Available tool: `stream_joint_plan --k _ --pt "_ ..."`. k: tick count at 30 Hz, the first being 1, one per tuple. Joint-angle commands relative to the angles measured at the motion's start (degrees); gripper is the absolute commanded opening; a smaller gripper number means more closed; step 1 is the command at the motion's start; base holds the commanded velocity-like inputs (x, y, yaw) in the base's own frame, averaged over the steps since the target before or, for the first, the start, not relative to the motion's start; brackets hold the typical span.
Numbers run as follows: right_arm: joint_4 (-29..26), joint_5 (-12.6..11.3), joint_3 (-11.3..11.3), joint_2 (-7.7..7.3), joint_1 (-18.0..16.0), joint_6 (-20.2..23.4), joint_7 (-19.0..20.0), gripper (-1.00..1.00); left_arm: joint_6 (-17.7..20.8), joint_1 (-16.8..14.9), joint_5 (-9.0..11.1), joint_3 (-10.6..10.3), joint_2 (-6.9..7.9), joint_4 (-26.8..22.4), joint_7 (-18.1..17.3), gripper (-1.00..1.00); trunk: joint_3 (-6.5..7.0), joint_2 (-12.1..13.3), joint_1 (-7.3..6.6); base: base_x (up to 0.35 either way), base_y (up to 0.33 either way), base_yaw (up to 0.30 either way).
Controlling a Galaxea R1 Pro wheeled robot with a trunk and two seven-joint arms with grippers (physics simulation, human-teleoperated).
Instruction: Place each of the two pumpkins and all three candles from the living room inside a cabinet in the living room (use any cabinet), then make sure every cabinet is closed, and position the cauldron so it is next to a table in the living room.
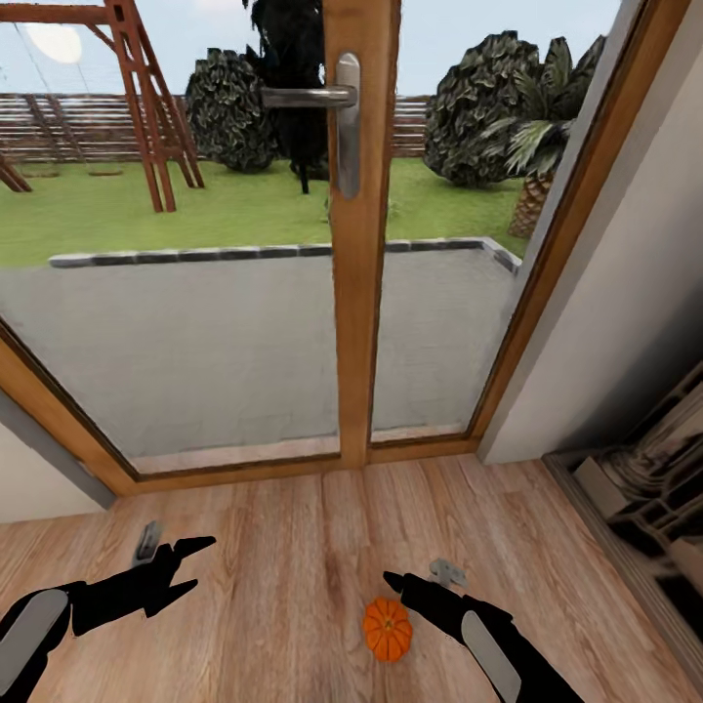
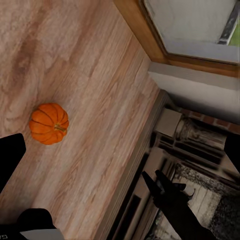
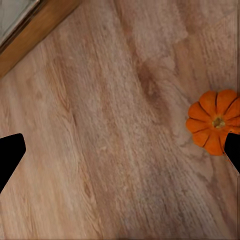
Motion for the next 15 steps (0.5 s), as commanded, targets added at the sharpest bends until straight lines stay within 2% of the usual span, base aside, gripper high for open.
stream_joint_plan --k 1,4,15 --pt "-0.05 -0.27 0.16 -0.06 -0.03 0.21 -0.02 1.0 0.25 -0.03 -0.58 0.11 -0.02 -0.03 -0.54 1.0 -0.04 -0.02 0.01 0.197 -0.166 0.0" --pt "0.0 -0.32 0.07 -0.06 -0.03 0.29 -0.05 1.0 0.25 -0.03 -0.55 0.09 -0.08 -0.18 -0.54 1.0 -0.04 -0.02 0.01 0.118 -0.091 0.0" --pt "0.01 -0.67 -0.1 -0.05 -0.03 0.26 -0.06 1.0 0.25 -0.03 -0.52 -0.06 -0.23 -0.68 -0.54 1.0 -0.04 -0.02 0.01 0.029 -0.011 0.0"
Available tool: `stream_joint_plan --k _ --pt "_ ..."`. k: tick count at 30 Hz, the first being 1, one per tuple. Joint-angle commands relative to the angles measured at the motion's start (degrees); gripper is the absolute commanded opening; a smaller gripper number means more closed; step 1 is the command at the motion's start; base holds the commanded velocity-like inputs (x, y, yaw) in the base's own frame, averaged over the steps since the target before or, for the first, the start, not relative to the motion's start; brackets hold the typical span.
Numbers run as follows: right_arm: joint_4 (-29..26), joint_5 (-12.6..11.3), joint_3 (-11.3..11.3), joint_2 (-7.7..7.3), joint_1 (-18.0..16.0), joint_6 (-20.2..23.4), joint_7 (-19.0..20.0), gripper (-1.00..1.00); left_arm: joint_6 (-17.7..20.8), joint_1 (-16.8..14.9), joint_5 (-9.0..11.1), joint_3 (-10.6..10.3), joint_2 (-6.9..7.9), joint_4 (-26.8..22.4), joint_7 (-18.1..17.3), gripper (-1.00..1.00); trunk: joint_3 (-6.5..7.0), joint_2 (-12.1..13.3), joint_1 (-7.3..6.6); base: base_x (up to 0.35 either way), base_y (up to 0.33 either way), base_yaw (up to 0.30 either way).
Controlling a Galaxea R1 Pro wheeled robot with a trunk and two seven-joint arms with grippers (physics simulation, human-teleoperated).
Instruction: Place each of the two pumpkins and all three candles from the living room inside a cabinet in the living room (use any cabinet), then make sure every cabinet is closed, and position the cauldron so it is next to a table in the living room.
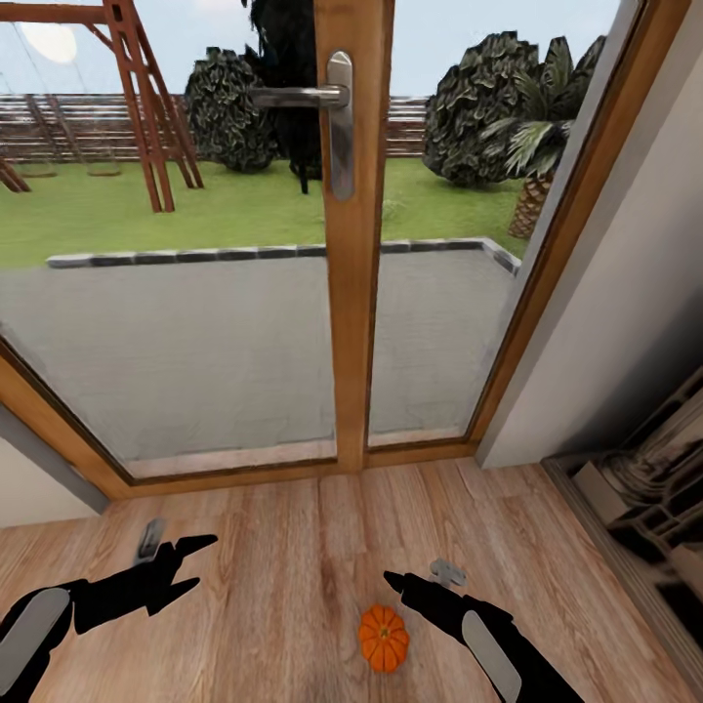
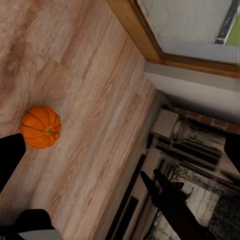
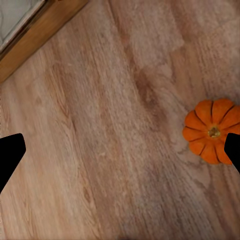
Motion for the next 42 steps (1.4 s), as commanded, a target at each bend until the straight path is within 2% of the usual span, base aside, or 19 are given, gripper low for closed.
stream_joint_plan --k 1,13,15,17,19,26,34,40,42 --pt "-0.05 -0.27 0.14 -0.06 -0.03 0.15 -0.03 1.0 0.26 -0.03 -0.58 0.08 -0.03 -0.11 -0.56 1.0 -0.04 -0.02 -0.01 0.008 -0.001 0.0" --pt "0.65 -0.37 0.23 0.03 -0.03 0.2 -0.48 1.0 0.32 0.03 -0.44 -0.29 -0.22 -4.03 -0.61 1.0 -0.04 -0.02 -0.01 0.001 0.0 0.0" --pt "0.75 -0.36 0.23 0.03 -0.03 0.22 -0.51 1.0 0.33 0.1 0.29 -0.33 -0.2 -5.11 -0.59 1.0 -0.04 -0.02 -0.01 0.0 0.0 0.0" --pt "0.81 -0.36 0.23 0.03 -0.03 0.23 -0.53 1.0 0.39 0.13 2.14 -0.86 -0.12 -5.86 -0.57 1.0 -0.4 -0.82 0.43 0.0 0.0 0.0" --pt "0.82 -0.36 0.24 0.03 -0.03 0.23 -0.54 1.0 0.41 0.17 3.13 -1.79 0.07 -6.52 -0.57 1.0 -0.76 -1.62 0.87 0.0 0.0 0.0" --pt "0.86 -0.36 0.3 0.03 -0.03 0.24 -0.6 1.0 0.48 0.44 5.29 -2.94 0.23 -9.34 -0.58 1.0 -2.02 -4.43 2.41 0.0 0.0 0.0" --pt "1.27 -0.15 0.32 -0.05 -0.1 0.24 -0.96 1.0 0.56 0.49 5.73 -4.51 0.18 -11.01 -0.58 1.0 -3.45 -7.64 4.17 0.0 0.0 0.0" --pt "3.16 -0.23 0.32 -0.06 -0.34 0.18 -4.66 1.0 0.59 0.55 5.81 -4.73 0.0 -11.9 -0.69 1.0 -4.53 -10.05 5.49 0.0 0.0 0.0" --pt "3.37 -0.25 0.32 -0.06 -0.36 0.22 -5.41 1.0 0.59 0.57 5.83 -5.6 0.05 -12.81 -1.22 1.0 -4.89 -10.85 5.92 0.0 0.0 0.0"
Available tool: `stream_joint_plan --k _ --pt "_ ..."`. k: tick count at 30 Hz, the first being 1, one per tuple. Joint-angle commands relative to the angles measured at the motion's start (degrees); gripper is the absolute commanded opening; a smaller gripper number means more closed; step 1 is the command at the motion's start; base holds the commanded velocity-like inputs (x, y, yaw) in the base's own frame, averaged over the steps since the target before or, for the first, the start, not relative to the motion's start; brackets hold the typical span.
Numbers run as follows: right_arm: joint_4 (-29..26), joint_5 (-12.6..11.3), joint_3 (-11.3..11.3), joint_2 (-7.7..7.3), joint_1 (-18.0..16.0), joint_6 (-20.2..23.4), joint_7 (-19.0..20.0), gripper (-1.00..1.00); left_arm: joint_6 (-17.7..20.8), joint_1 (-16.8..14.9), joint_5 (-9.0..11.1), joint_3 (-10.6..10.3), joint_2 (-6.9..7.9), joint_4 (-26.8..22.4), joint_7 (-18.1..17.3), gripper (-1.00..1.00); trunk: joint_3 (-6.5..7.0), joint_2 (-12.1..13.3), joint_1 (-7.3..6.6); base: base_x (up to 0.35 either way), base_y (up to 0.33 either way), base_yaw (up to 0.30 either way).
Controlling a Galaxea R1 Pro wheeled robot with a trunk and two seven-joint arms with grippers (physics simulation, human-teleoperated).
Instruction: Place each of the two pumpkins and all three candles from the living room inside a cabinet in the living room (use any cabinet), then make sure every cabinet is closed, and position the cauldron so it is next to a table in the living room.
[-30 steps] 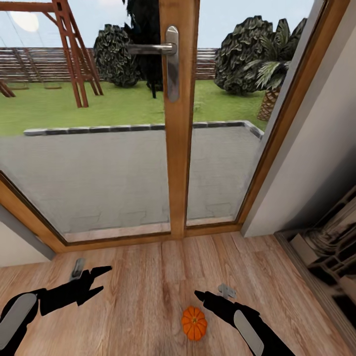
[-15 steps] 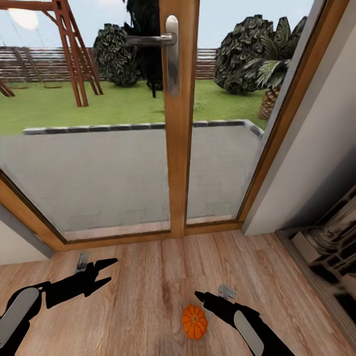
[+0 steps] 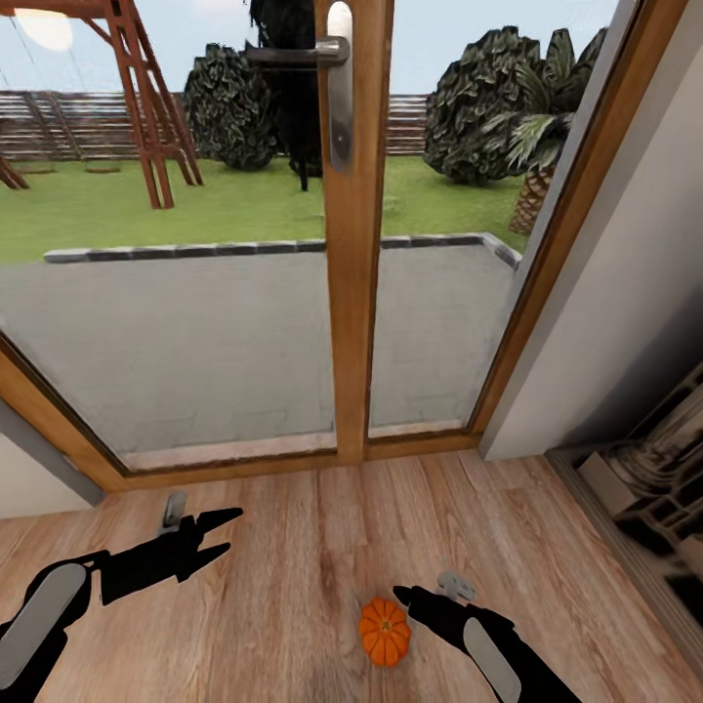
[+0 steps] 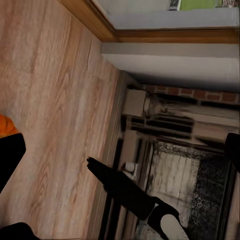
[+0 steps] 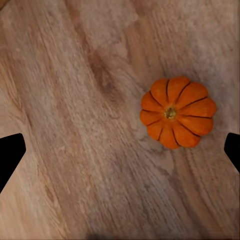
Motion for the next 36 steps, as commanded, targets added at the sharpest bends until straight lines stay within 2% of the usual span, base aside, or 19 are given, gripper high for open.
stream_joint_plan --k 1,4,9,11,13,15,18,25,30,36 --pt "-0.01 -0.17 0.17 -0.06 -0.03 0.15 -0.15 1.0 0.22 -0.03 -0.55 -0.42 0.01 -0.39 -0.79 1.0 -0.23 -0.43 0.22 0.0 0.0 0.0" --pt "0.11 -0.22 0.17 -0.08 -0.04 0.19 -0.39 1.0 0.22 -0.02 -0.54 -1.55 -0.02 -1.27 -1.24 1.0 -0.76 -1.64 0.88 0.0 0.0 0.0" --pt "0.21 -0.26 0.14 -0.13 -0.04 0.24 -0.48 1.0 0.22 -0.02 -0.51 -2.2 -0.04 -1.62 -1.38 1.0 -1.66 -3.64 1.98 0.0 0.0 0.0" --pt "0.22 -0.26 0.14 -0.14 -0.04 0.24 -0.49 1.0 0.22 -0.02 -0.03 -2.27 -0.01 -1.65 -1.42 1.0 -2.02 -4.44 2.41 0.0 0.0 0.0" --pt "0.22 -0.26 0.1 -0.19 -0.04 0.25 -0.5 1.0 0.22 -0.02 1.73 -2.74 0.14 -1.68 -1.42 1.0 -2.38 -5.25 2.85 0.0 0.0 0.0" --pt "0.22 -0.26 0.09 -0.21 -0.04 0.25 -0.45 1.0 0.22 -0.02 2.56 -3.51 0.25 -1.68 -1.45 1.0 -2.74 -6.05 3.29 0.0 0.0 0.0" --pt "0.22 -0.26 0.09 -0.26 -0.04 0.28 -0.37 1.0 0.22 -0.02 3.12 -4.22 0.34 -1.69 -1.48 1.0 -3.28 -7.25 3.95 0.0 0.0 0.0" --pt "0.23 -0.26 0.06 -0.32 -0.04 0.87 -0.33 1.0 0.22 -0.02 3.63 -4.68 0.39 -1.72 -1.49 1.0 -4.53 -10.06 5.49 0.0 0.0 0.0" --pt "0.23 -0.26 0.05 -0.32 -0.04 0.95 -0.32 1.0 0.22 -0.02 5.39 -4.85 0.39 -1.77 -1.49 1.0 -5.43 -12.06 6.59 0.0 0.0 0.0" --pt "0.23 -0.26 0.0 -0.38 -0.17 1.13 -0.29 1.0 0.22 -0.02 5.76 -5.21 0.34 -1.78 -1.51 1.0 -6.51 -14.47 7.91 0.0 0.0 0.0"
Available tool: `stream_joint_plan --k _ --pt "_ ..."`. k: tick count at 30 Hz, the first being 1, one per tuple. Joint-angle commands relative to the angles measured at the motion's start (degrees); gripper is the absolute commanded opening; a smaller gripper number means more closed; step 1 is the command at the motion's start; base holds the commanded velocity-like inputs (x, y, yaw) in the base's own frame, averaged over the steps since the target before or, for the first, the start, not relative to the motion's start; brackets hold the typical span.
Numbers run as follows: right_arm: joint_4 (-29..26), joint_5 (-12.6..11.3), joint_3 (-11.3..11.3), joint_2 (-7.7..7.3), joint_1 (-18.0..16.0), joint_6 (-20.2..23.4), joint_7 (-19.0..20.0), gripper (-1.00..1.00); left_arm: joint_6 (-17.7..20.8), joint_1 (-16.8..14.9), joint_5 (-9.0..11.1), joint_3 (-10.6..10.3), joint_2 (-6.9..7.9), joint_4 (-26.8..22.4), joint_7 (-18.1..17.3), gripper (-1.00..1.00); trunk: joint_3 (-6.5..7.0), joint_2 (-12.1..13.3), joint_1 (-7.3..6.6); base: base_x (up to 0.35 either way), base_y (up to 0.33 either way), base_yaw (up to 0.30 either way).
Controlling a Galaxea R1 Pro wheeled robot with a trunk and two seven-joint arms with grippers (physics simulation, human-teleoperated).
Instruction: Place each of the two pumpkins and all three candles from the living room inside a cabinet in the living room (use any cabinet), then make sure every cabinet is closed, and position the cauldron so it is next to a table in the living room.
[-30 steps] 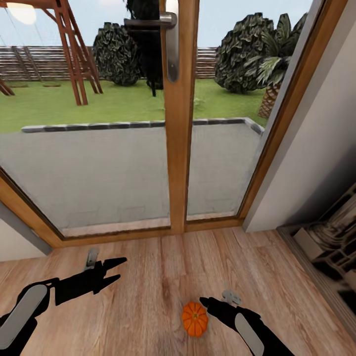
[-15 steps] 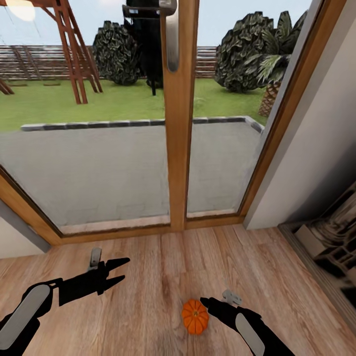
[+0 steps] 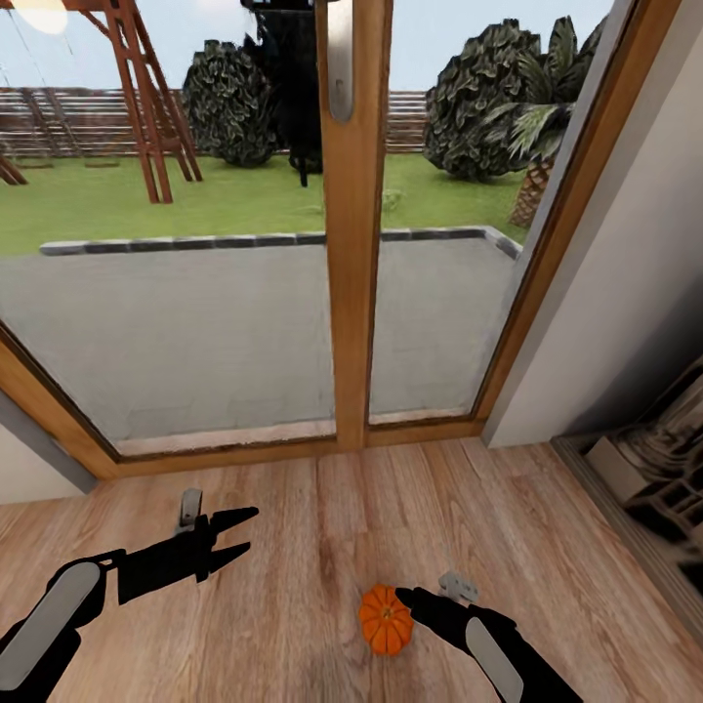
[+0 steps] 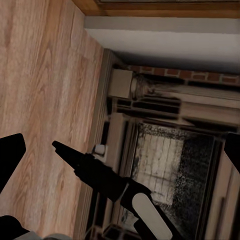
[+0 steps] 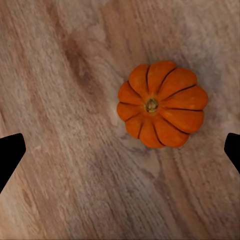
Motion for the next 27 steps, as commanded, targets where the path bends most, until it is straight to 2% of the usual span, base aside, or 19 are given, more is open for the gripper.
stream_joint_plan --k 1,15,21,27 --pt "-0.05 -0.14 0.17 -0.06 -0.04 0.25 0.02 1.0 0.04 -0.04 -0.45 -0.08 0.03 0.03 -0.6 1.0 -0.23 -0.43 0.22 0.0 0.0 0.0" --pt "-0.7 -0.06 0.16 -0.17 -0.33 4.67 0.55 1.0 0.04 -0.04 -0.41 -0.25 0.09 0.02 -3.13 1.0 -2.74 -6.05 3.29 0.0 0.0 0.0" --pt "-1.2 -0.11 0.11 -0.34 -0.34 6.74 0.69 1.0 0.02 -0.04 -0.44 -1.77 0.07 0.02 -3.35 1.0 -3.82 -8.45 4.61 0.0 0.0 0.0" --pt "-1.27 -0.34 -1.73 -0.5 -0.34 7.19 1.46 1.0 0.03 -0.04 -0.44 -2.07 0.08 0.02 -3.39 1.0 -4.89 -10.86 5.93 0.0 0.0 0.0"
